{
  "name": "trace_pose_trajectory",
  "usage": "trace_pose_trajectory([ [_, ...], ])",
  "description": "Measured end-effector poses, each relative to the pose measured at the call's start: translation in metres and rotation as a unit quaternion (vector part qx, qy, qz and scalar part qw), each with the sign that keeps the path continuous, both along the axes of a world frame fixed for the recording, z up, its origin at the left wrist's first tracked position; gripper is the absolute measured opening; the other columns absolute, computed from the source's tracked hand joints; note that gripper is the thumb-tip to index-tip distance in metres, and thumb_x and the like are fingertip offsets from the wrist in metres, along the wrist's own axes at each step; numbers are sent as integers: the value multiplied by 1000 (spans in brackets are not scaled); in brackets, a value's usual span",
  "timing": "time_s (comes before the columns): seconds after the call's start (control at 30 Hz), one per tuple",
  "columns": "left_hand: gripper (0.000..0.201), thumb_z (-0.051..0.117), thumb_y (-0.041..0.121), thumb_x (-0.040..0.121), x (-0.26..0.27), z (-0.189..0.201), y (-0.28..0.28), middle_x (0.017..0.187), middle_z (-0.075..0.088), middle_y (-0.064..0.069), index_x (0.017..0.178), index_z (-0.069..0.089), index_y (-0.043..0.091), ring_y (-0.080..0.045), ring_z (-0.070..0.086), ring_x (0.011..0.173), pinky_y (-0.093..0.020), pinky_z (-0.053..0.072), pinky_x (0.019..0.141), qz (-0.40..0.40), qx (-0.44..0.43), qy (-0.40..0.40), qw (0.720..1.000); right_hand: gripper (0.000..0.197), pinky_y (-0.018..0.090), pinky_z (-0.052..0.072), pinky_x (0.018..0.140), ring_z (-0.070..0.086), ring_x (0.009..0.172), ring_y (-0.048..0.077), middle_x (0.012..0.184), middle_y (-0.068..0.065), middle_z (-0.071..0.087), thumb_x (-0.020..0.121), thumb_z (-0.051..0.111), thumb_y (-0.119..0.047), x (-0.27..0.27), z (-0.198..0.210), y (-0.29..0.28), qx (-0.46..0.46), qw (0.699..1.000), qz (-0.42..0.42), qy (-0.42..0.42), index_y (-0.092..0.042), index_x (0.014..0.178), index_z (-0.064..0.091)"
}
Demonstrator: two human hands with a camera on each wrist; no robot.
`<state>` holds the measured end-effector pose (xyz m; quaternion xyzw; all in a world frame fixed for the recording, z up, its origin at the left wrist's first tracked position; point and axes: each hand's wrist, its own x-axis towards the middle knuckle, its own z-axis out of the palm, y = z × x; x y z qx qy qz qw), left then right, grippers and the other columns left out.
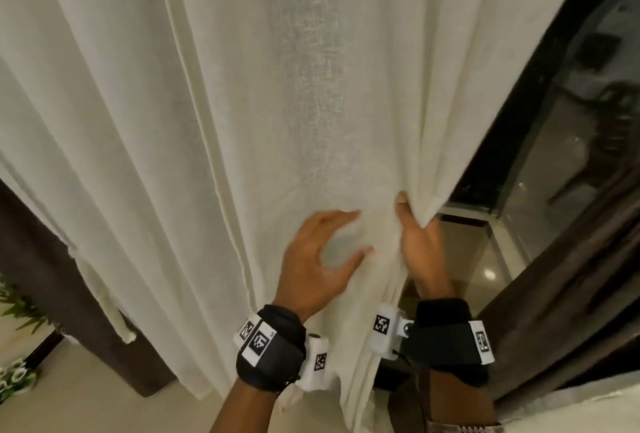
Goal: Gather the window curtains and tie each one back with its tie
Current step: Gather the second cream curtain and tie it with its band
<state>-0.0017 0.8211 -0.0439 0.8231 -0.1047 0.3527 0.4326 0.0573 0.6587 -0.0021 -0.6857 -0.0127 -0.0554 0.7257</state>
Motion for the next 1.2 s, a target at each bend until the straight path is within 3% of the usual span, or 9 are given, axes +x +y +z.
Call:
trace_pose_trajectory([
  [0.1,23,87,12,88,-4,8,26,114,66,-6,110,81,12,-22,64,109,-33,54,94,199,-53,-140,968,30,41,43,115,58,127,21,113,-19,63,109,51,-47,-2,6,-10,19,997,-77,-2,-36,135,60],
  [0.2,44,91,22,85,-2,12,43,129,60,-15,124,75,10,-32,55,122,-27,44,104,320,-82,-163,930,29,35,40,112,54,127,16,125,-15,61,111,47,-45,-2,11,-24,14,992,-120,-29,-40,140,52],
  [0.33,92,89,34,87,11,6,44,158,46,2,161,35,22,-20,49,146,-27,42,118,226,-201,-46,952,47,36,38,117,50,136,15,143,-13,54,111,46,-48,-5,10,-28,-6,992,-120,-40,-32,155,48],
  [0.47,50,69,27,104,22,-5,25,138,69,0,150,51,16,-19,69,121,-39,58,102,220,-188,-21,957,35,35,40,111,54,124,15,121,-16,60,111,46,-46,-14,11,-19,-3,996,-82,-26,-37,144,52],
  [0.63,33,57,11,104,30,-17,-11,128,64,-8,136,60,5,-21,64,118,-45,56,100,110,-44,-32,992,26,41,46,114,65,120,8,123,-21,70,106,50,-55,-27,7,1,-31,999,24,-24,-48,127,62],
  [0.87,56,44,59,103,15,13,-28,152,53,14,151,51,32,-15,48,146,-40,41,121,-152,-186,79,968,29,7,48,99,60,120,-17,125,-30,65,105,54,-52,-25,-5,11,-140,977,140,-83,-58,133,52],
  [0.97,82,65,77,85,21,29,-24,146,55,17,152,40,38,-5,56,135,-31,50,109,-141,-138,120,973,56,30,49,113,58,135,6,144,-11,61,101,52,-54,-23,-22,11,-247,950,169,-90,-39,154,43],
  [1.07,94,82,69,77,30,48,-29,126,57,27,146,25,39,8,61,106,-15,51,88,-60,-68,159,983,63,37,43,120,52,144,25,155,10,54,99,67,-26,-24,-24,13,-351,911,198,-94,-9,156,45],
  [1.2,36,69,47,100,45,53,-14,107,61,33,130,49,51,5,67,101,-1,47,77,-25,-99,129,986,89,31,36,124,35,151,-5,166,-28,30,95,72,-20,-30,-12,-3,-197,932,290,-91,-44,165,22],
])
